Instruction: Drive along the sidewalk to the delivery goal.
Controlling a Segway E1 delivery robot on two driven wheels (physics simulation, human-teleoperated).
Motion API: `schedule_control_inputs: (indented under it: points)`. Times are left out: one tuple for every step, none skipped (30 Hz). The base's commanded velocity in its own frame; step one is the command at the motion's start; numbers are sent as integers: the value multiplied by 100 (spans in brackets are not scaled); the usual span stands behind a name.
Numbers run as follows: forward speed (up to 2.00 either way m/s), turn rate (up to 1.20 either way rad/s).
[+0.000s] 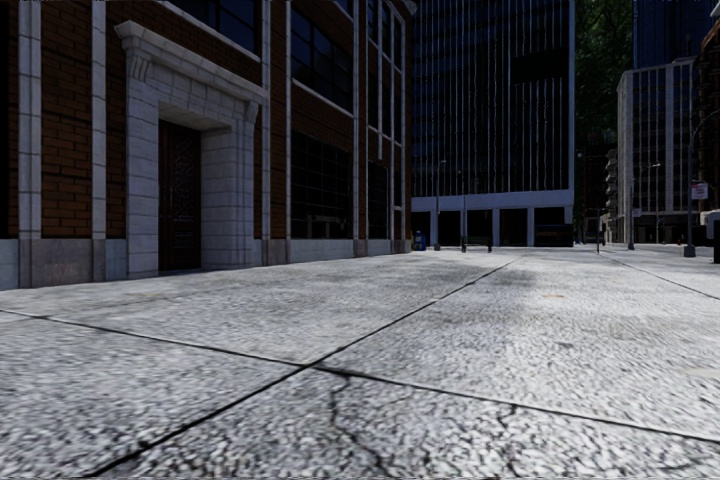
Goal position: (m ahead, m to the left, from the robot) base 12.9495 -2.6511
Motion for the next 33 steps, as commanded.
schedule_control_inputs:
  points:
    - [200,0]
    - [200,0]
    - [200,0]
    - [200,0]
    - [200,0]
    - [200,0]
    - [200,0]
    - [200,0]
    - [200,0]
    - [200,0]
    - [200,0]
    - [200,0]
    - [200,0]
    - [200,0]
    - [200,0]
    - [200,0]
    - [200,0]
    - [200,0]
    - [200,0]
    - [200,0]
    - [200,0]
    - [200,0]
    - [200,0]
    - [200,0]
    - [200,0]
    - [200,0]
    - [200,0]
    - [200,0]
    - [200,0]
    - [200,-3]
    - [200,-3]
    - [200,-13]
    - [200,-22]
